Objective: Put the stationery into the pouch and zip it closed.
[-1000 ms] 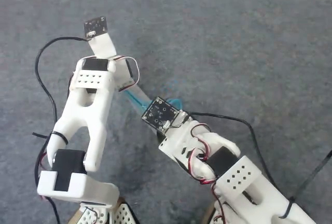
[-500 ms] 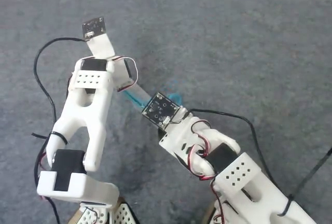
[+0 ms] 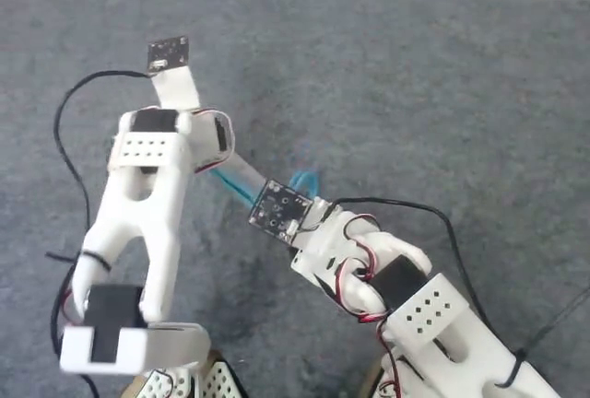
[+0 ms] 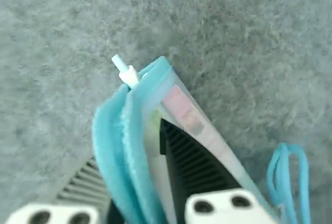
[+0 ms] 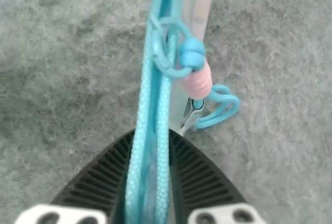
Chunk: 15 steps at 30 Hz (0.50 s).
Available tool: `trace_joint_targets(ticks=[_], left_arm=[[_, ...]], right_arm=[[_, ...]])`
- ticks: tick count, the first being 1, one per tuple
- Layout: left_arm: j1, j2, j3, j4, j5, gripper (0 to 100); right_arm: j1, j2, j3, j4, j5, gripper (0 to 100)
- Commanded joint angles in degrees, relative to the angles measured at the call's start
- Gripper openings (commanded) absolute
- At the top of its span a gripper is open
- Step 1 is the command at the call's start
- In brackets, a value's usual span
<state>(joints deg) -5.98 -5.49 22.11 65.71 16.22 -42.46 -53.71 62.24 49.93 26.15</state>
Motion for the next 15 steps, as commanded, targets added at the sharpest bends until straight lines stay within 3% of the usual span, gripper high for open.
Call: trace_joint_targets(ticks=[1, 10, 15], left_arm=[[-5.2, -9.9, -0.5, 1.3, -5.5, 7], [-6.9, -13.5, -0.7, 4.1, -9.8, 8], [-6.9, -13.5, -0.6, 6.0, -9.8, 27]], right_arm=[[0.4, 0.7, -1.4, 3.0, 3.1, 0.7], [-3.1, 0.7, -0.4, 3.0, 2.7, 0.7], [-3.0, 0.7, -0.4, 3.1, 2.7, 0.7]])
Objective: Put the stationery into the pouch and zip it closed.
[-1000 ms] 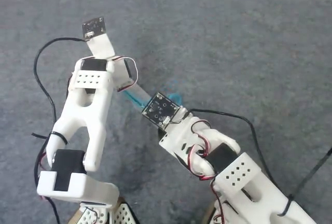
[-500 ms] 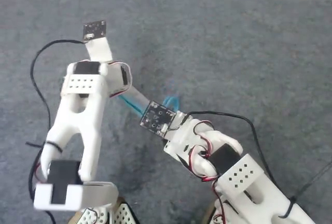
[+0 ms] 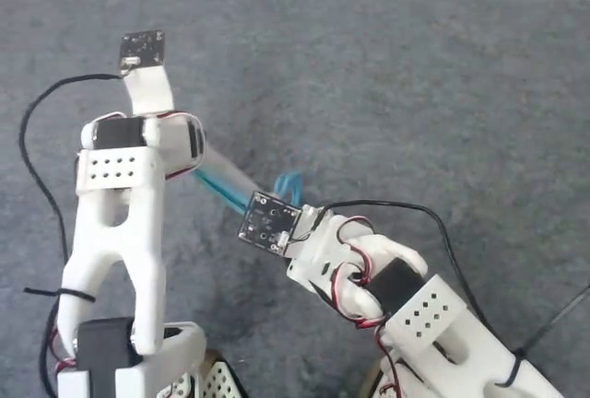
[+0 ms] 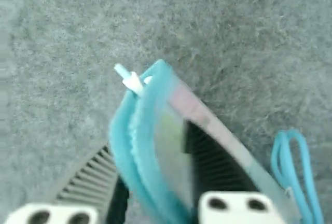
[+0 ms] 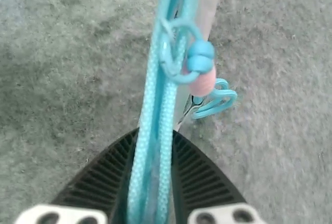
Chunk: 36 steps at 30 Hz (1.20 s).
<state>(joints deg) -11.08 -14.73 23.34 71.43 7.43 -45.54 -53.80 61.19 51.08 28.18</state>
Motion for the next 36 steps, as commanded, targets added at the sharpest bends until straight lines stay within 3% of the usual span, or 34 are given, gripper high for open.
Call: trace_joint_targets(ticks=[1, 4, 14, 23, 26, 36], left_arm=[[-2.0, -4.3, -2.0, 0.1, -1.1, 31], [-2.1, -4.4, -4.3, 0.0, -1.0, 40], [-7.5, -4.2, -26.0, 8.8, -1.1, 40], [11.2, 8.5, -26.4, 25.1, -11.6, 40], [12.5, 13.1, -29.8, 29.1, -13.2, 40], [18.5, 17.2, -30.2, 29.2, -21.5, 40]], right_arm=[[0.0, 0.8, 0.6, 2.0, 0.7, 0.7], [0.0, 0.9, 0.6, 2.1, 0.7, 0.7], [-0.3, 0.8, 0.6, 2.7, 0.6, 0.7], [-0.4, 0.7, 2.5, 0.3, 0.6, 0.7], [-0.4, 0.7, 2.9, -0.2, 0.7, 0.7], [-0.4, 0.7, 2.9, -0.2, 0.7, 0.7]])
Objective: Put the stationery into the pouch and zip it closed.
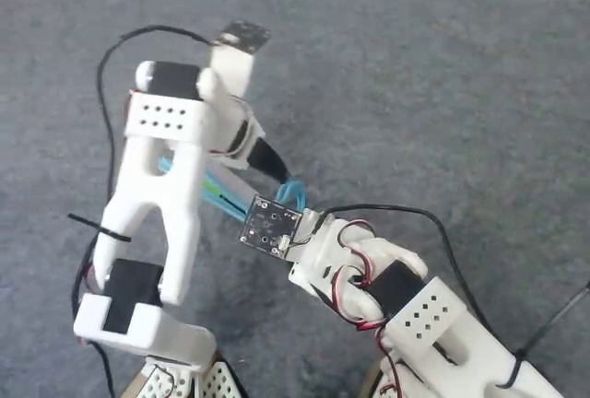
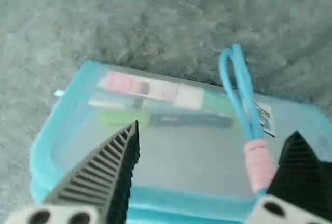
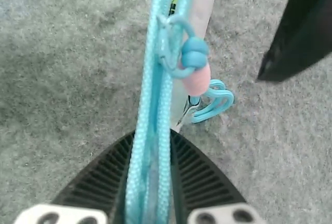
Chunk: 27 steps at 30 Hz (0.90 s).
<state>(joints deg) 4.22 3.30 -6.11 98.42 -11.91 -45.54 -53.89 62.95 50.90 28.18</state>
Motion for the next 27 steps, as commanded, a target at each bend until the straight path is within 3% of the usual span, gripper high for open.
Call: trace_joint_targets(ticks=[1, 15, 27], left_arm=[[4.2, -0.8, 0.0, 2.2, -2.2, 40], [7.7, -0.2, 11.3, 1.9, -2.5, 34], [6.4, -0.8, 11.6, -0.2, -2.4, 3]], right_arm=[[-0.4, 0.8, 1.1, 0.0, 0.7, 0.7], [0.0, 0.8, 1.1, 0.0, 0.7, 0.7], [0.0, 0.9, 1.1, 0.1, 0.7, 0.7]])
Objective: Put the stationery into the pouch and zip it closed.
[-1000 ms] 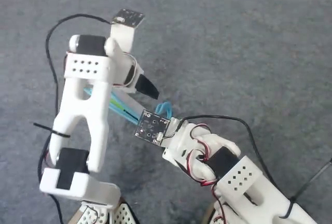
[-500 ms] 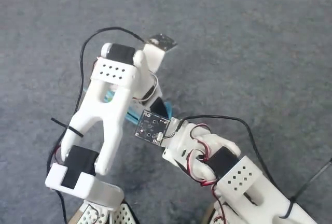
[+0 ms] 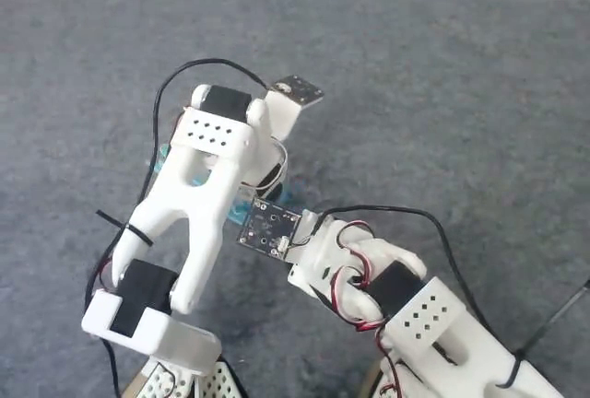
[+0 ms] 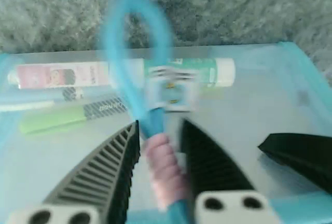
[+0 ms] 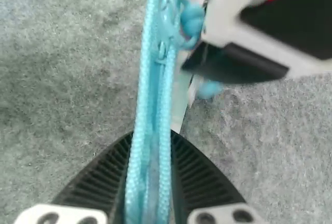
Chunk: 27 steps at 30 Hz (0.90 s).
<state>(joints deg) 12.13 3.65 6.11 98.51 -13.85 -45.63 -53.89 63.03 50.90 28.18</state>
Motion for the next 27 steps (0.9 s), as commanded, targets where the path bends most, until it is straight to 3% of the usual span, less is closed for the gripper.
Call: trace_joint_targets(ticks=[1, 13, 19, 27], left_arm=[[-2.1, -1.1, -1.4, -0.4, -0.4, 3], [-14.6, -1.1, -21.5, -0.9, 1.1, 1], [-23.9, -0.7, -26.5, -8.9, 1.6, 1], [-31.5, -0.5, -18.5, -21.5, 1.6, 1]], right_arm=[[0.0, 0.9, 1.0, 0.1, 0.7, 0.7], [0.1, 1.4, 1.0, 0.4, 0.7, 0.7], [4.0, 0.9, 0.7, 0.5, 1.9, 0.7], [8.8, 0.9, -4.0, 5.5, 4.4, 0.7]])
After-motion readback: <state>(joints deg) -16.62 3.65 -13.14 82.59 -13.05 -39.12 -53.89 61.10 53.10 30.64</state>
